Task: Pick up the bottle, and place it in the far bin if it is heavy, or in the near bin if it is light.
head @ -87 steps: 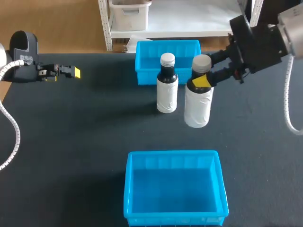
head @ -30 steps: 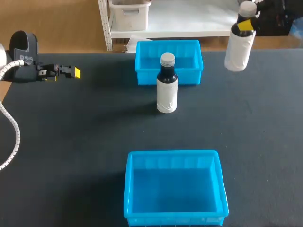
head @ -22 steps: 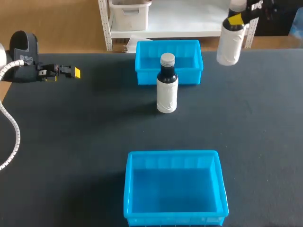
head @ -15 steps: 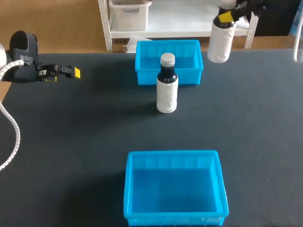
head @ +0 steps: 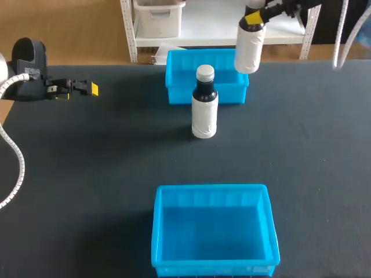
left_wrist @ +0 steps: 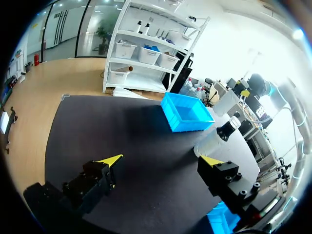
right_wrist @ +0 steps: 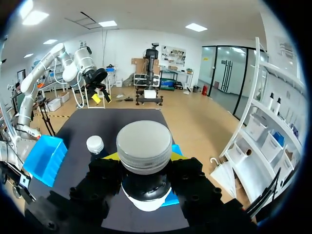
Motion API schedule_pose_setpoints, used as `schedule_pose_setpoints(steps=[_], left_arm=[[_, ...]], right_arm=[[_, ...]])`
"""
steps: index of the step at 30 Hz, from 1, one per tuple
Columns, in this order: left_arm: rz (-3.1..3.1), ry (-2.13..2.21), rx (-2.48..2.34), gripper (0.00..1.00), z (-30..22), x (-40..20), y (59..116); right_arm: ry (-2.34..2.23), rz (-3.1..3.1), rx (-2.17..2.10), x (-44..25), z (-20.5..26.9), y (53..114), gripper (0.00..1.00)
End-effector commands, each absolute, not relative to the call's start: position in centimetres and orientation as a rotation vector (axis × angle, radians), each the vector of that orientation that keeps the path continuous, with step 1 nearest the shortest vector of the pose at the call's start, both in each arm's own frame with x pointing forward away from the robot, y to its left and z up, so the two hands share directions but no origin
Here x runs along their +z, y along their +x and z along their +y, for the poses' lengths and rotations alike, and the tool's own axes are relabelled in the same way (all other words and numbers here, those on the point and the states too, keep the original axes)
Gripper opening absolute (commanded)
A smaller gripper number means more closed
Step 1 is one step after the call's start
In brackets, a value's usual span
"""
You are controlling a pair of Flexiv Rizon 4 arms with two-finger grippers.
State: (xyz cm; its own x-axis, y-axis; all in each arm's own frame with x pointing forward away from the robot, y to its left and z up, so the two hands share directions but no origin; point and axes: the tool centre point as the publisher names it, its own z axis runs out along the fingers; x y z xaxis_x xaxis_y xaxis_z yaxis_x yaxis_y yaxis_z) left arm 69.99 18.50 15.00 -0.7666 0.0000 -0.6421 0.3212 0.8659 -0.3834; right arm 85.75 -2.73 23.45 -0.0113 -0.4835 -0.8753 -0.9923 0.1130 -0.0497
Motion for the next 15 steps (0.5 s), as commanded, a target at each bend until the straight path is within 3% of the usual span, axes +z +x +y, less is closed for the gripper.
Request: schedule_pose_setpoints(steps=[1, 15], left_arm=[[2.374, 0.231, -0.636, 1.0, 18.5, 15.0, 70.0], [2.374, 0.231, -0.636, 1.0, 18.5, 15.0, 70.0]], right_arm=[[-1.519, 1.593, 0.872, 23.3, -1.6, 87.2, 0.0], [-1.563, 1.575, 0.924, 22.4, 2.4, 88.7, 0.0]])
